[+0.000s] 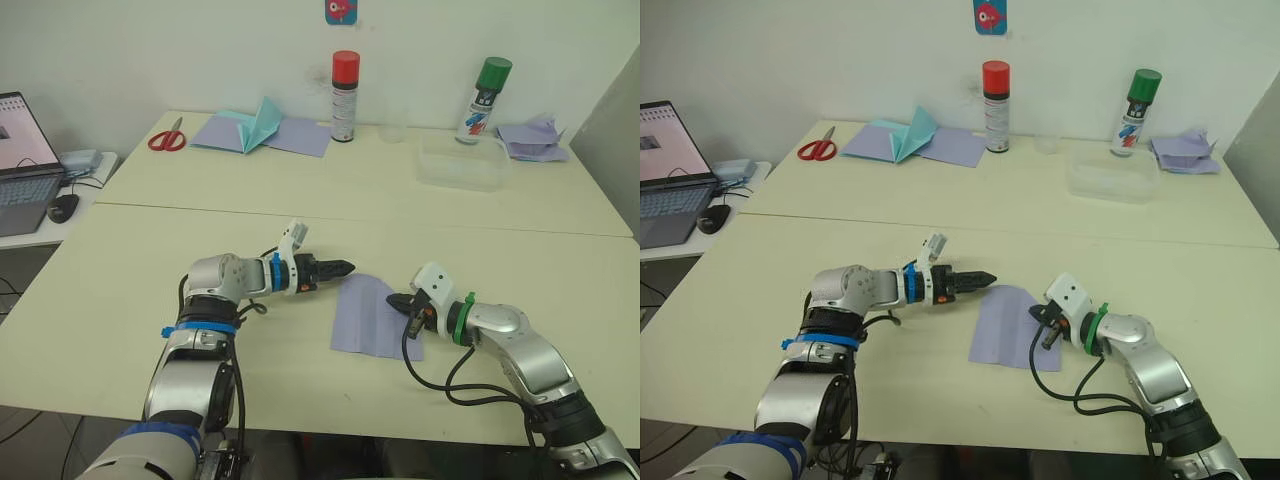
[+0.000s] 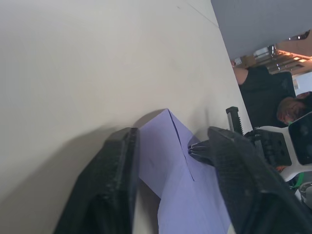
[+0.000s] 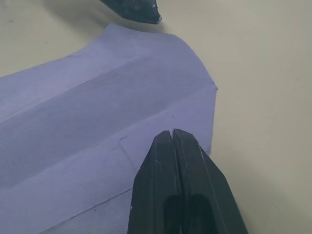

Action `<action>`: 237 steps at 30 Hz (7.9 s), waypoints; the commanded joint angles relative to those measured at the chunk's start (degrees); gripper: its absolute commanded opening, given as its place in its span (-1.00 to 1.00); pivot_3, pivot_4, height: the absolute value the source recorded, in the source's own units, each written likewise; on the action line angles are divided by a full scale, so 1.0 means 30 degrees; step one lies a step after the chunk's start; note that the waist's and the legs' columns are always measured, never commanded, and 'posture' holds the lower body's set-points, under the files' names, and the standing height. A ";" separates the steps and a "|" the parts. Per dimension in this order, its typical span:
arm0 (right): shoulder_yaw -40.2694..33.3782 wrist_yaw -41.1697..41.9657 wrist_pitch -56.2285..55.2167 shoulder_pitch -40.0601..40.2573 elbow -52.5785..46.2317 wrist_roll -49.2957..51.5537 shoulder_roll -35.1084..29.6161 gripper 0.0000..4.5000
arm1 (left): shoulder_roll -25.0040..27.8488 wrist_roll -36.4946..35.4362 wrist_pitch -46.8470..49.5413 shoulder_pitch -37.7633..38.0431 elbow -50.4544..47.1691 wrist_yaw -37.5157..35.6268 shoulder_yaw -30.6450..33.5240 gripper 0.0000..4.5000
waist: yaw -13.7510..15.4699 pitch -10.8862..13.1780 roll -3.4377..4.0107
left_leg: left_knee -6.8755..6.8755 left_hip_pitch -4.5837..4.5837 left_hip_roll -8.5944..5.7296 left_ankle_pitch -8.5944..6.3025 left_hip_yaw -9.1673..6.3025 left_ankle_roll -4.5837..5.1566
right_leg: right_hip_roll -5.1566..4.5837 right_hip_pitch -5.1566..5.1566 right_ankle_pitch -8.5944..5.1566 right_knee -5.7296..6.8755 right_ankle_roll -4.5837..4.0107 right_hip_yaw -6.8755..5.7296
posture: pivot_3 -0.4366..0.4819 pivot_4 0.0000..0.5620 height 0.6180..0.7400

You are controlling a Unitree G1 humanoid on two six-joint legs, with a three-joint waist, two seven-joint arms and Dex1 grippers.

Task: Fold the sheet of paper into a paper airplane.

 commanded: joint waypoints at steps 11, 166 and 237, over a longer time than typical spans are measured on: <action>0.0308 -0.0037 0.0497 0.0292 0.0390 -0.0265 0.0002 -1.00 | 0.1763 -0.0670 -0.0099 0.0723 -0.2038 -0.0769 0.0375 -0.99 | -0.0028 0.0000 0.0001 | -0.0006 0.0000 0.0009 0.0000 0.0003 -0.0001 | 0.0002 -0.0010 0.0000 0.0001 0.0000 0.0001 | -0.05 -0.47 1.00; 0.0902 0.0346 -0.0778 -0.0633 0.1441 -0.1141 0.1659 -1.00 | 0.1917 0.4510 -0.7091 0.1317 -0.6363 -0.3948 -0.7486 -0.99 | 0.0048 0.0007 0.0003 | -0.0017 -0.0027 0.0006 0.0022 0.0001 -0.0037 | 0.0017 -0.0030 0.0000 -0.0003 -0.0003 0.0001 | -0.05 -0.47 1.00; -0.0391 -0.0296 -0.0864 -0.2619 0.4770 -0.0147 0.3241 -1.00 | 0.4320 0.0964 -0.4527 0.2318 -1.0384 -0.6011 -0.4951 0.99 | 0.0014 0.0031 0.0028 | -0.0021 -0.0033 0.0027 0.0023 -0.0004 -0.0033 | 0.0016 -0.0040 0.0001 0.0004 -0.0004 -0.0001 | -0.05 -0.47 1.00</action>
